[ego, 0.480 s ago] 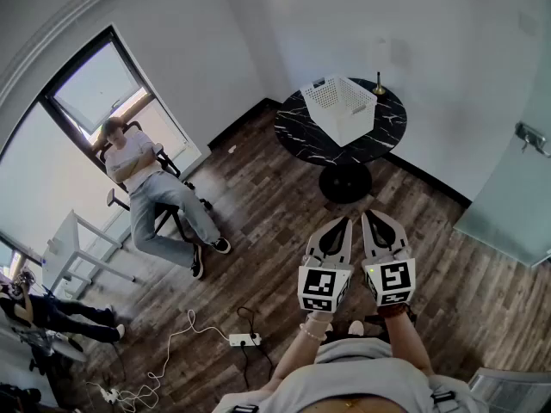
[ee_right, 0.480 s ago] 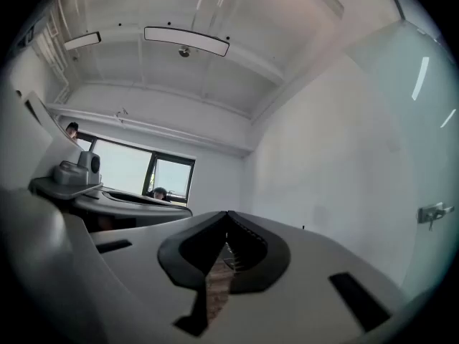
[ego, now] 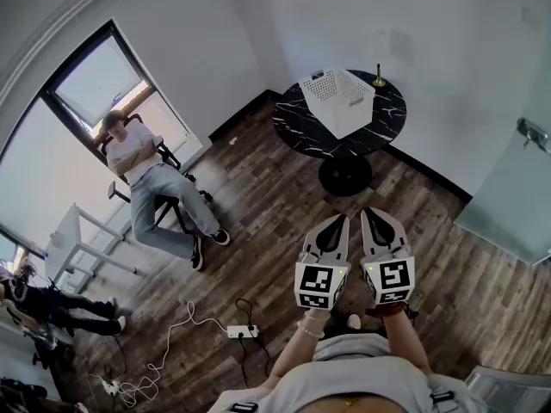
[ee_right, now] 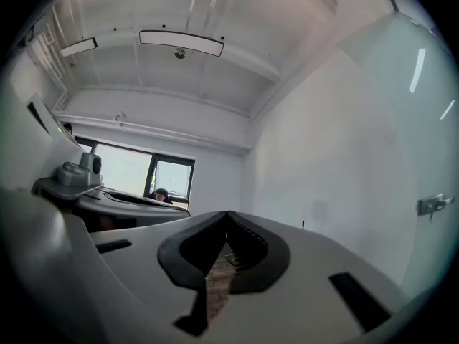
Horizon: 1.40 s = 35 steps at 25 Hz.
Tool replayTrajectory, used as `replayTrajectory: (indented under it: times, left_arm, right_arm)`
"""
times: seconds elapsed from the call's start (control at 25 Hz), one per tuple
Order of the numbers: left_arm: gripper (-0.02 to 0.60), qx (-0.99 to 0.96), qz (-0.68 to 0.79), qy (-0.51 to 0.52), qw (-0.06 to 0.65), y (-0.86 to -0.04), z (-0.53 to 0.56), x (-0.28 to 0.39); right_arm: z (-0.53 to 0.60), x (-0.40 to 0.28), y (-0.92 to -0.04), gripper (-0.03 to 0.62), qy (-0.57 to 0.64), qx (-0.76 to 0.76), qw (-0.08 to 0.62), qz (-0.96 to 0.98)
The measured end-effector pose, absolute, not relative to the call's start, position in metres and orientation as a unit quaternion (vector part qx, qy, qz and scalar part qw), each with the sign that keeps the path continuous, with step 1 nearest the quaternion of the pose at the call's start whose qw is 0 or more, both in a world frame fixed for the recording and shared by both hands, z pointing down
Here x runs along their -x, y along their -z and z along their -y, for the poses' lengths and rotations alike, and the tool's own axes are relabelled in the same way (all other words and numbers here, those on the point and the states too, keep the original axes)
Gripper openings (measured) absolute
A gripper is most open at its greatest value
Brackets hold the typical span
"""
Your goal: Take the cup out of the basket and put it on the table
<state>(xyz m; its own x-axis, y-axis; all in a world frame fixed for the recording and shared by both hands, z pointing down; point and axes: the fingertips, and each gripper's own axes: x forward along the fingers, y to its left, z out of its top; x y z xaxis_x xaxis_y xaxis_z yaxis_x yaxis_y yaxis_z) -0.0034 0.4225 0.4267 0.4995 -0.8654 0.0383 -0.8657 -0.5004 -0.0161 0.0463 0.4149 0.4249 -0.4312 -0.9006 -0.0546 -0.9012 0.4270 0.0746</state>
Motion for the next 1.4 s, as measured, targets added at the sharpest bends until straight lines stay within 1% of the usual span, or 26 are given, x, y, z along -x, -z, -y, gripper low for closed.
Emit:
replayTrajectory:
  times: [0.28, 0.6, 0.92, 1.12, 1.4]
  left_arm:
    - [0.005, -0.877, 0.480, -0.024, 0.009, -0.434, -0.402, -0.013]
    - [0.005, -0.893, 0.449, -0.024, 0.009, -0.437, -0.342, -0.021]
    - [0.005, -0.908, 0.420, -0.012, 0.007, -0.426, -0.267, -0.001]
    - [0.005, -0.911, 0.412, -0.021, 0.005, -0.430, -0.228, 0.019]
    - [0.005, -0.911, 0.410, -0.027, 0.009, -0.434, -0.193, 0.050]
  right_arm:
    - [-0.399, -0.061, -0.431, 0.009, -0.041, 0.553, 0.002, -0.832]
    - [-0.344, -0.075, -0.437, 0.009, -0.042, 0.588, -0.008, -0.808]
    - [-0.272, -0.040, -0.421, 0.009, -0.049, 0.596, -0.002, -0.801]
    - [-0.235, -0.022, -0.430, 0.009, -0.050, 0.609, -0.013, -0.792]
    - [-0.202, 0.007, -0.427, 0.009, -0.046, 0.615, -0.010, -0.787]
